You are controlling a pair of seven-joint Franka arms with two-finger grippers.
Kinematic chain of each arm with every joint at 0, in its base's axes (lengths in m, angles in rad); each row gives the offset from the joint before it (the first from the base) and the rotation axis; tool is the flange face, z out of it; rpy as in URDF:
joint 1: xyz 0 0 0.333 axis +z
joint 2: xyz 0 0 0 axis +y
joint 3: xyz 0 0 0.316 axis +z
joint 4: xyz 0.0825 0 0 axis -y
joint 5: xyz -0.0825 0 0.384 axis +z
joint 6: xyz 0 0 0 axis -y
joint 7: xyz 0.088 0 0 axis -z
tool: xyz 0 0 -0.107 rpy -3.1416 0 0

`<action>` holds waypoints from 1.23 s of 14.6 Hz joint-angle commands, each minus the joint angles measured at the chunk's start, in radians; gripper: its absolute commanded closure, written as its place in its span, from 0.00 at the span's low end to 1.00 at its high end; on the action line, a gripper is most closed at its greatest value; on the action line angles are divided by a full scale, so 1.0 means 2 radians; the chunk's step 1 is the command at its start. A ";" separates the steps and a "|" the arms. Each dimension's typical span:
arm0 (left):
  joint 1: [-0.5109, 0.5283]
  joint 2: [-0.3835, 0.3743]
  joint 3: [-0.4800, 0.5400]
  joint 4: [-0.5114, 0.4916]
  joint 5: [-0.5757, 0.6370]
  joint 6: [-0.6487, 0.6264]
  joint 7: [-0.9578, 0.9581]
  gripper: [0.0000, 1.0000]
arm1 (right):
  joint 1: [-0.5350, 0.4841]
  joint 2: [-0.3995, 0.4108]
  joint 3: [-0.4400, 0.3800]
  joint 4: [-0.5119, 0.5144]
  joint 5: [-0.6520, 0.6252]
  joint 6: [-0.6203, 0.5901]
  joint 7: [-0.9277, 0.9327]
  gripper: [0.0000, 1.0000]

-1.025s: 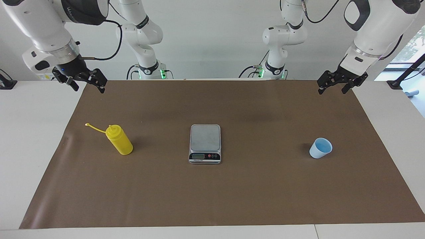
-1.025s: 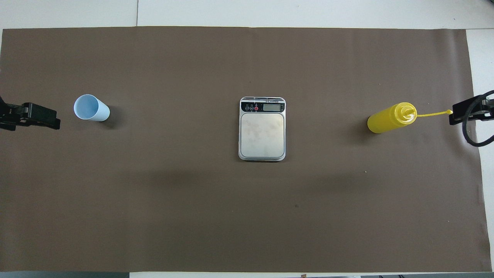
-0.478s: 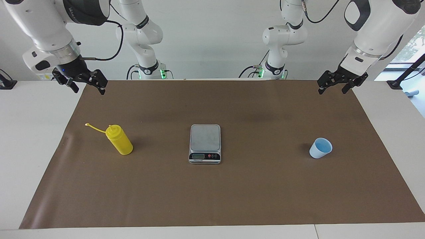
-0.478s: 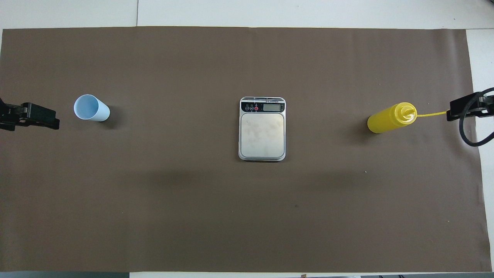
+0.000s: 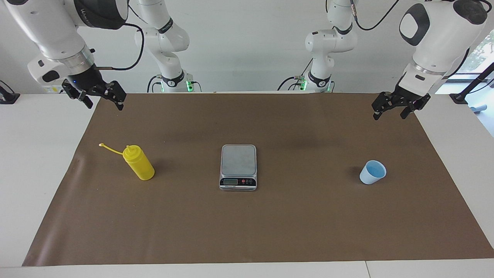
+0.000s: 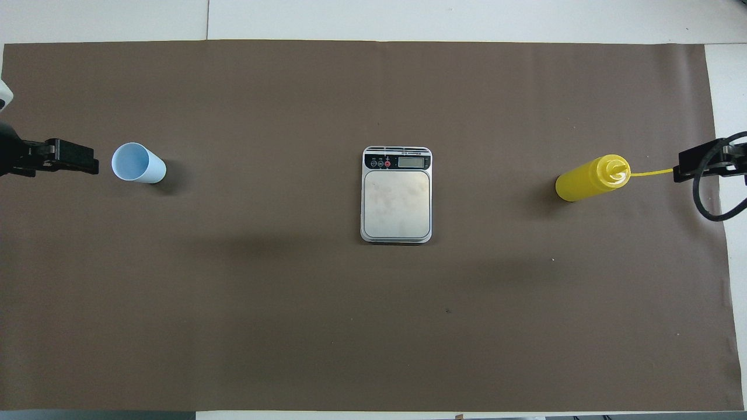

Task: Pour seasoning into cup on scale with both arms
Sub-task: 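Reach the left gripper to the blue cup and grasp it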

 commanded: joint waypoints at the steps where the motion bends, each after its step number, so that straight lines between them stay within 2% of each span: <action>1: 0.010 0.018 0.001 -0.035 0.008 0.061 0.015 0.00 | -0.002 -0.011 0.000 -0.016 0.007 0.012 -0.010 0.00; 9: 0.054 0.105 0.001 -0.126 0.007 0.284 0.077 0.00 | -0.002 -0.011 0.000 -0.016 0.007 0.013 -0.010 0.00; 12: 0.054 0.137 0.000 -0.129 0.007 0.310 0.078 0.00 | -0.002 -0.011 0.000 -0.016 0.007 0.012 -0.010 0.00; 13: 0.053 0.140 0.000 -0.129 0.006 0.317 0.076 0.09 | -0.002 -0.011 0.000 -0.016 0.007 0.012 -0.011 0.00; 14: 0.053 0.140 0.000 -0.130 0.002 0.318 0.071 0.45 | -0.002 -0.011 0.000 -0.016 0.007 0.012 -0.011 0.00; 15: 0.054 0.140 0.000 -0.130 -0.005 0.319 0.063 0.99 | -0.002 -0.011 0.000 -0.016 0.007 0.011 -0.011 0.00; 18: 0.054 0.140 0.000 -0.129 -0.017 0.318 0.057 1.00 | -0.002 -0.011 0.000 -0.016 0.007 0.011 -0.011 0.00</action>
